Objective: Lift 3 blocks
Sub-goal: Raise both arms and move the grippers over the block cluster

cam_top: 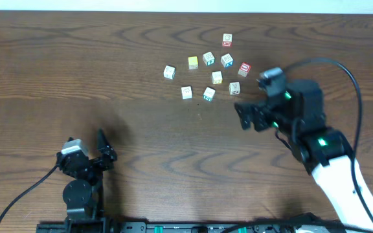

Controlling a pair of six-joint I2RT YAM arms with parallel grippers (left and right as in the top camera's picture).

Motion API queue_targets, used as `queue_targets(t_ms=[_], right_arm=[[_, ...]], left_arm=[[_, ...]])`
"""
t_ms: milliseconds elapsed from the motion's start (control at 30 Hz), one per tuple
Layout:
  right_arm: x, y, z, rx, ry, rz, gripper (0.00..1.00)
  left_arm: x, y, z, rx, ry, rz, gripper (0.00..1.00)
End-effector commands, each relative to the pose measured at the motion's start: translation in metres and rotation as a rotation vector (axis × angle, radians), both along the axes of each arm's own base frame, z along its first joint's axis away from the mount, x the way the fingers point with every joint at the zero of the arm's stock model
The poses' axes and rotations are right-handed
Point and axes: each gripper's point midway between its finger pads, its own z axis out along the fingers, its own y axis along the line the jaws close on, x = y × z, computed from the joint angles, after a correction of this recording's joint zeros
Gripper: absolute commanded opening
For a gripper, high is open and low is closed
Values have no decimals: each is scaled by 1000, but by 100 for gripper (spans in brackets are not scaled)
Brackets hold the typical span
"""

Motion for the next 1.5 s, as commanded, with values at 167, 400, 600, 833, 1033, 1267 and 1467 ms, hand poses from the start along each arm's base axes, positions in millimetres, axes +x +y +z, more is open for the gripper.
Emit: queue_targets(t_ms=[167, 400, 600, 833, 1033, 1267, 1467], right_arm=[[26, 14, -15, -63, 64, 21, 99], [12, 30, -21, 29, 142, 112, 99], [2, 30, -30, 23, 192, 129, 99], [22, 12, -32, -7, 159, -6, 99], [39, 4, -64, -21, 234, -45, 99], [69, 1, -96, -90, 292, -87, 99], [88, 3, -110, -137, 386, -99, 94]], left_arm=[[7, -17, 2, -17, 241, -108, 81], [54, -51, 19, -129, 511, -308, 81], [75, -83, -3, -297, 781, -468, 81], [85, -118, -39, -407, 854, -697, 81], [102, -111, -59, -429, 869, -630, 81], [107, -86, -69, -376, 896, -467, 81], [118, -84, -63, -415, 853, -427, 81]])
